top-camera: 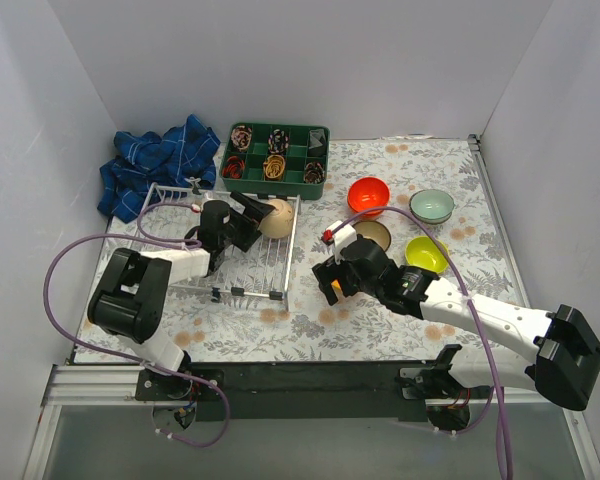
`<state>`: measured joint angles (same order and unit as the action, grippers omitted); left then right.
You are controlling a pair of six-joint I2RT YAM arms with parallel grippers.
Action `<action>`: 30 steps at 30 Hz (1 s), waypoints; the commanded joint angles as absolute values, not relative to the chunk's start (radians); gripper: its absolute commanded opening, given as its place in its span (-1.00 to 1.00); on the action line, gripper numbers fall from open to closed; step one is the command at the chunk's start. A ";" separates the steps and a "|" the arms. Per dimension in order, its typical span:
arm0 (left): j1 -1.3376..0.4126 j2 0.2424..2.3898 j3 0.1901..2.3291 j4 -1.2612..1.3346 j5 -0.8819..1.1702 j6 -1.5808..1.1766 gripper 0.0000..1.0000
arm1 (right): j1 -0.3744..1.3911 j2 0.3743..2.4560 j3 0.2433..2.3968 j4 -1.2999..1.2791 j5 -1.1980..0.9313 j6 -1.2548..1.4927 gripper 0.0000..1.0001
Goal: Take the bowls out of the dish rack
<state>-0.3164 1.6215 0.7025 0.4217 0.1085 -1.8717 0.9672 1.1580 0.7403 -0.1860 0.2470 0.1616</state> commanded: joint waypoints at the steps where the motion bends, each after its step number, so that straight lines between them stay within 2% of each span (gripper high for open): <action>1: -0.311 1.647 0.693 0.465 0.060 -1.911 0.97 | 0.973 1.132 0.767 -0.195 0.239 0.152 0.93; 10: -0.311 1.692 0.701 0.462 0.084 -1.934 0.96 | 0.973 1.126 0.765 -0.203 0.222 0.156 0.91; 12: -0.311 1.690 0.698 0.460 0.084 -1.930 0.88 | 0.973 1.124 0.764 -0.206 0.213 0.158 0.90; 17: -0.311 1.669 0.689 0.457 0.081 -1.907 0.44 | 0.973 1.118 0.756 -0.204 0.193 0.170 0.89; 18: -0.311 1.663 0.690 0.451 0.078 -1.893 0.30 | 0.973 1.117 0.755 -0.206 0.192 0.170 0.89; 22: -0.311 1.617 0.689 0.433 0.054 -1.856 -0.01 | 0.973 1.104 0.756 -0.207 0.181 0.179 0.87; 30: -0.310 1.428 0.745 0.250 0.012 -1.678 -0.48 | 0.973 1.057 0.769 -0.238 0.167 0.192 0.85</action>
